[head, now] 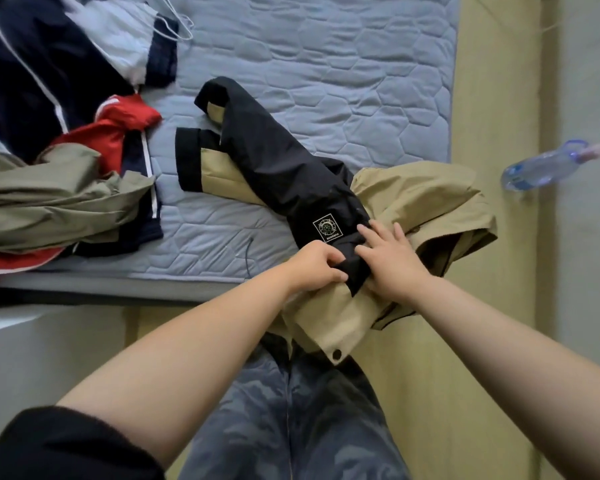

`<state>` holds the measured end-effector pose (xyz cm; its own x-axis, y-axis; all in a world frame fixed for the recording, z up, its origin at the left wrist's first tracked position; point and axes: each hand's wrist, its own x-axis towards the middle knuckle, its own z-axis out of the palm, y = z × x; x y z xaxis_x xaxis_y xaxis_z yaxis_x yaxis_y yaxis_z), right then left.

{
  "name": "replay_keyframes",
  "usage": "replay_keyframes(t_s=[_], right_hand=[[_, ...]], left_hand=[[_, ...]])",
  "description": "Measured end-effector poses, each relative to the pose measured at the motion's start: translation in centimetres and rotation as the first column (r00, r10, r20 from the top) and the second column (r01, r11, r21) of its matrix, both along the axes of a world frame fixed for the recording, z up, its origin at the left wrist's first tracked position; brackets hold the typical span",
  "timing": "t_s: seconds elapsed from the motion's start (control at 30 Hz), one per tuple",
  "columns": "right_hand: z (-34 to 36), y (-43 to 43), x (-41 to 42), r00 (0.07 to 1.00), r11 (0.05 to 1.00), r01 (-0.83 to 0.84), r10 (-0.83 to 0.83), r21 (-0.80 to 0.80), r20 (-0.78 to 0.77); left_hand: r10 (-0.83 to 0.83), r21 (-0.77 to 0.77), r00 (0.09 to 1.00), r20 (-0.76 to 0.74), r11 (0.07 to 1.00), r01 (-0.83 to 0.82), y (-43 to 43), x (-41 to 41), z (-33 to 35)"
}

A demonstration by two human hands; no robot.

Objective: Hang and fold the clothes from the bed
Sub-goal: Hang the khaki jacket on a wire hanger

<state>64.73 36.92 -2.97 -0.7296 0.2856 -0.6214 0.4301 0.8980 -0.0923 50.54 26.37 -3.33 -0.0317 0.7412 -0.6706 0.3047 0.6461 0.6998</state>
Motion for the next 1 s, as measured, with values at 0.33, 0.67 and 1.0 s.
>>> replay_keyframes(t_s=[0.33,0.67,1.0], right_hand=[[-0.2,1.4,-0.8,0.331,0.329,0.869,-0.942,-0.369,-0.062],[0.1,1.7,-2.1,-0.405,-0.611,0.584,-0.790,-0.534,0.460],[-0.9,-6.0,-7.5,0.518,0.332,0.753,-0.832,-0.569,0.199]], left_hand=[[0.328,-0.153,0.930,0.165,0.940,-0.304,-3.1,-1.9,-0.4],[0.513,-0.386,0.777,0.364,0.843,-0.375,-6.6,2.1,-2.6],[0.933,-0.508,0.314,0.176,0.359,-0.783,-12.3,1.0,-3.2]])
